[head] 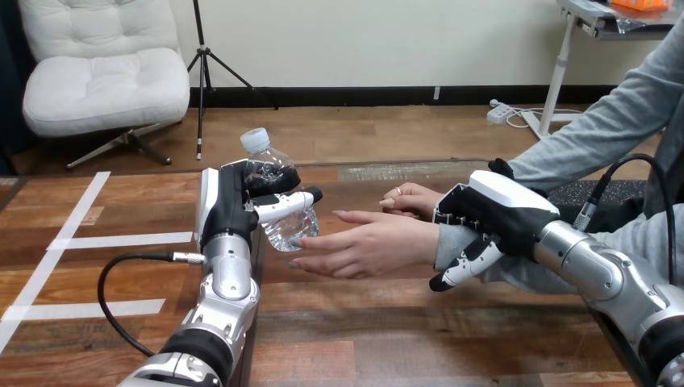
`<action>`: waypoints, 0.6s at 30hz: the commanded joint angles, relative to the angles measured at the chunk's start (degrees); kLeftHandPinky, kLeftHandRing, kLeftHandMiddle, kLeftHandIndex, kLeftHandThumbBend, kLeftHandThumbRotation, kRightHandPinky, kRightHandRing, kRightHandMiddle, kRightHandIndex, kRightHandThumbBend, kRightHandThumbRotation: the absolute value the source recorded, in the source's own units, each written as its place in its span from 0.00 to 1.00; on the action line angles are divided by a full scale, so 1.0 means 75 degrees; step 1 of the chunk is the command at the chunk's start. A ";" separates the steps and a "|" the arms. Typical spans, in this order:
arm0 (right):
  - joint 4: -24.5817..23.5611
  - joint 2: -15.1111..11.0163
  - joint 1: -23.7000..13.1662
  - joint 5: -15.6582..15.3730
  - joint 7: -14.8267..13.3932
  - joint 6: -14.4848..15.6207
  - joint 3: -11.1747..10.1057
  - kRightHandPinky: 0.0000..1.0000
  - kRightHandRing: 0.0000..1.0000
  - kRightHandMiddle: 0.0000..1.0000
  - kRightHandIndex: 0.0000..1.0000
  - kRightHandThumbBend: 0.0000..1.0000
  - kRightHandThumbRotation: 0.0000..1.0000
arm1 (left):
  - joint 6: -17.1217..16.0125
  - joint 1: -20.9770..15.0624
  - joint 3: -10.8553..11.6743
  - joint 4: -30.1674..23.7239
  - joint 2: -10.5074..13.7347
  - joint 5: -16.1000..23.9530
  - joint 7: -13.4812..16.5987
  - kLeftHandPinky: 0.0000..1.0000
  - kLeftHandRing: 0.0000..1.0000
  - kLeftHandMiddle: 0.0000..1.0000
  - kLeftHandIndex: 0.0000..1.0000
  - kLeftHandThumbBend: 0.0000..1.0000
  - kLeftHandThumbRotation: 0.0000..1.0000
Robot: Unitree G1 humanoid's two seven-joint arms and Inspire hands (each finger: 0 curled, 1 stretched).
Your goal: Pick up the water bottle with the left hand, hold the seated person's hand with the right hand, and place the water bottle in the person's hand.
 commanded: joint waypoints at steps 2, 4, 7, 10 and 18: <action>-0.0063 -0.0118 -0.0548 0.0207 0.0050 -0.0061 -0.0233 0.25 0.28 0.35 0.37 0.89 0.00 | -0.0309 -0.0709 -0.0077 -0.0427 0.0226 0.0136 0.0051 0.41 0.47 0.48 0.50 0.77 0.00; -0.0060 -0.0120 -0.0548 0.0228 0.0060 -0.0063 -0.0229 0.25 0.28 0.35 0.37 0.89 0.00 | -0.0302 -0.0710 -0.0084 -0.0427 0.0231 0.0145 0.0051 0.41 0.47 0.48 0.50 0.77 0.00; -0.0062 -0.0125 -0.0541 0.0253 0.0059 -0.0085 -0.0223 0.25 0.28 0.35 0.37 0.89 0.00 | -0.0293 -0.0711 -0.0072 -0.0434 0.0232 0.0132 0.0040 0.41 0.47 0.48 0.50 0.77 0.00; -0.0052 -0.0128 -0.0540 0.0257 0.0048 -0.0094 -0.0213 0.25 0.28 0.35 0.37 0.89 0.00 | -0.0292 -0.0714 -0.0052 -0.0438 0.0227 0.0106 0.0022 0.40 0.46 0.47 0.50 0.77 0.00; -0.0083 -0.0137 -0.0529 0.0273 0.0081 -0.0052 -0.0196 0.25 0.28 0.35 0.37 0.89 0.00 | -0.0304 -0.0708 -0.0043 -0.0453 0.0223 0.0099 0.0044 0.39 0.45 0.47 0.50 0.77 0.00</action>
